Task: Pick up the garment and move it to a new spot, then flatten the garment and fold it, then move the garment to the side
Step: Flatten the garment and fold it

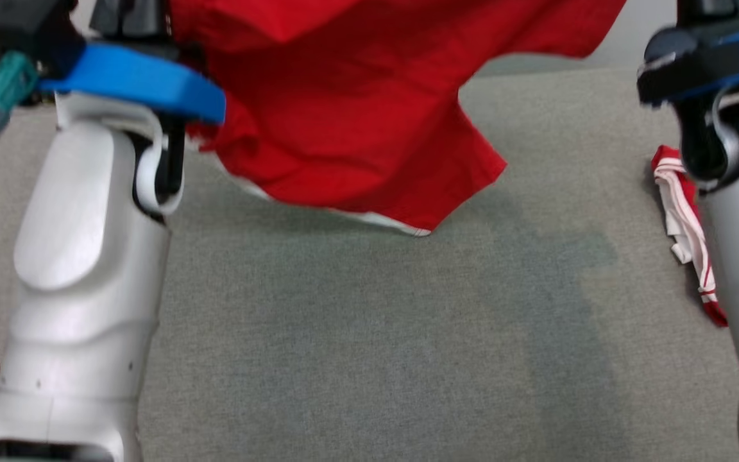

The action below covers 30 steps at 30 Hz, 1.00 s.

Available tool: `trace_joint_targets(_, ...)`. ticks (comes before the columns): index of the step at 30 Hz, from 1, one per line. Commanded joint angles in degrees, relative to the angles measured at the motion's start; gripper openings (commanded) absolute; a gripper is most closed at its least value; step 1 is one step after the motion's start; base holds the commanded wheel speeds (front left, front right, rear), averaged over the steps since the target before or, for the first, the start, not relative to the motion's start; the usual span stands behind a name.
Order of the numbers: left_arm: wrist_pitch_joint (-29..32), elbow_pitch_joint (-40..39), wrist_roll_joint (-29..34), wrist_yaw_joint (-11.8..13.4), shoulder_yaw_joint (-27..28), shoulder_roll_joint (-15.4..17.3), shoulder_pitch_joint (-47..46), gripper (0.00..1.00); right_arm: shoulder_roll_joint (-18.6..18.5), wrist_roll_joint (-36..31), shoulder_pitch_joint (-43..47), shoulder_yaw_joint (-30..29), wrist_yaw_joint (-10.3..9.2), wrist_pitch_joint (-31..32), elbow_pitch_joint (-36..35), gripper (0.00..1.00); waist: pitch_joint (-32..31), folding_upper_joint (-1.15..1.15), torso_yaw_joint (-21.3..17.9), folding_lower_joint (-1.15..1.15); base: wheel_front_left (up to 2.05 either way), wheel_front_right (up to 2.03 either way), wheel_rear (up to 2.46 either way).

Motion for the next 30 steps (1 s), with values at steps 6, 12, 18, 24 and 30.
trace_joint_targets(6,-2.2,8.2,1.3,0.9,1.1,-0.5,-10.2,0.0,1.0,-6.3,-9.5,-3.9,-0.11,-0.3,2.9,0.0,4.1,-0.01,1.2,-0.02,0.0,0.0,0.0)
trace_joint_targets(12,-2.4,11.0,-0.6,-0.1,4.1,-2.4,-7.7,0.0,3.4,-9.5,-7.9,-7.0,-0.13,-0.3,3.1,0.0,4.6,-0.01,1.3,-0.02,0.0,0.0,0.0)
trace_joint_targets(18,-2.4,19.8,-2.6,-2.2,2.3,-3.5,4.3,0.0,4.7,-6.0,5.0,-3.4,-0.11,-0.4,4.4,0.0,2.7,-0.01,1.0,-0.02,0.0,0.0,0.0)
trace_joint_targets(24,-2.5,23.3,-9.2,-3.1,-1.5,-3.7,20.2,0.0,3.3,0.0,22.7,2.9,-0.11,-0.4,5.3,0.0,-0.3,-0.01,0.6,-0.02,0.0,0.0,0.0)
trace_joint_targets(30,-2.5,21.8,-14.8,-3.1,-10.3,-3.6,31.8,0.0,1.5,5.1,36.3,4.3,-0.1,-0.3,3.2,0.0,-4.4,-0.01,0.9,-0.02,0.0,0.0,0.0)
